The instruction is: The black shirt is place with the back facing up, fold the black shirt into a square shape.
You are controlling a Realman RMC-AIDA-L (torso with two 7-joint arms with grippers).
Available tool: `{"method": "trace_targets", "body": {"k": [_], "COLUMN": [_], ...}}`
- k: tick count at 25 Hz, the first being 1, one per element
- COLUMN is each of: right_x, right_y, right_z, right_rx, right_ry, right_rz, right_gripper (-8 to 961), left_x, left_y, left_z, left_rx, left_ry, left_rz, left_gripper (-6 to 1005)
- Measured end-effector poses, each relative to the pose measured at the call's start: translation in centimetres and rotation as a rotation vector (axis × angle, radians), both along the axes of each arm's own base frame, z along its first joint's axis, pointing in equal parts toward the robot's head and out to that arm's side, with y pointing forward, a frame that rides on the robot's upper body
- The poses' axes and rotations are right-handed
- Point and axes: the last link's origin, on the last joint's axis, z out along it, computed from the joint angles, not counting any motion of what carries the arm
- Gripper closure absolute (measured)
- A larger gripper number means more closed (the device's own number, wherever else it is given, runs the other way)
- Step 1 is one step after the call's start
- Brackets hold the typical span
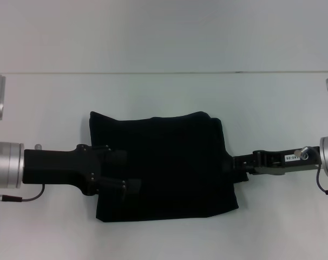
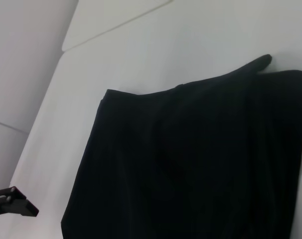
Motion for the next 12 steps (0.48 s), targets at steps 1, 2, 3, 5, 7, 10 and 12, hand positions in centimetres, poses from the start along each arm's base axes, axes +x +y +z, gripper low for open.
{"method": "trace_targets", "body": {"k": [1, 2, 3, 5, 7, 10, 12], "right_x": [-0.04, -0.04, 0.0, 0.01, -0.05, -0.09, -0.15], "right_y": [0.03, 0.05, 0.05, -0.01, -0.03, -0.02, -0.03], "right_z": [0.0, 0.03, 0.09, 0.22, 0.35, 0.51, 0.63], "right_rx": [0.002, 0.006, 0.009, 0.016, 0.019, 0.019, 0.018], "right_ry": [0.001, 0.003, 0.006, 0.017, 0.026, 0.029, 0.034], "right_rz": [0.001, 0.001, 0.0, 0.004, 0.012, 0.017, 0.023], "right_gripper": [280, 315, 351, 421, 505, 649, 715], "left_x": [-0.01, -0.02, -0.03, -0.07, -0.13, -0.18, -0.19], "left_y": [0.02, 0.03, 0.05, 0.06, 0.11, 0.16, 0.16], "left_z": [0.0, 0.0, 0.0, 0.0, 0.0, 0.0, 0.0], "left_rx": [0.001, 0.002, 0.003, 0.005, 0.009, 0.013, 0.013], "left_ry": [0.001, 0.002, 0.002, 0.004, 0.006, 0.008, 0.008], "left_rz": [0.0, 0.0, 0.001, 0.002, 0.005, 0.008, 0.011], "left_gripper": [55, 56, 56, 56, 56, 57, 57]}}
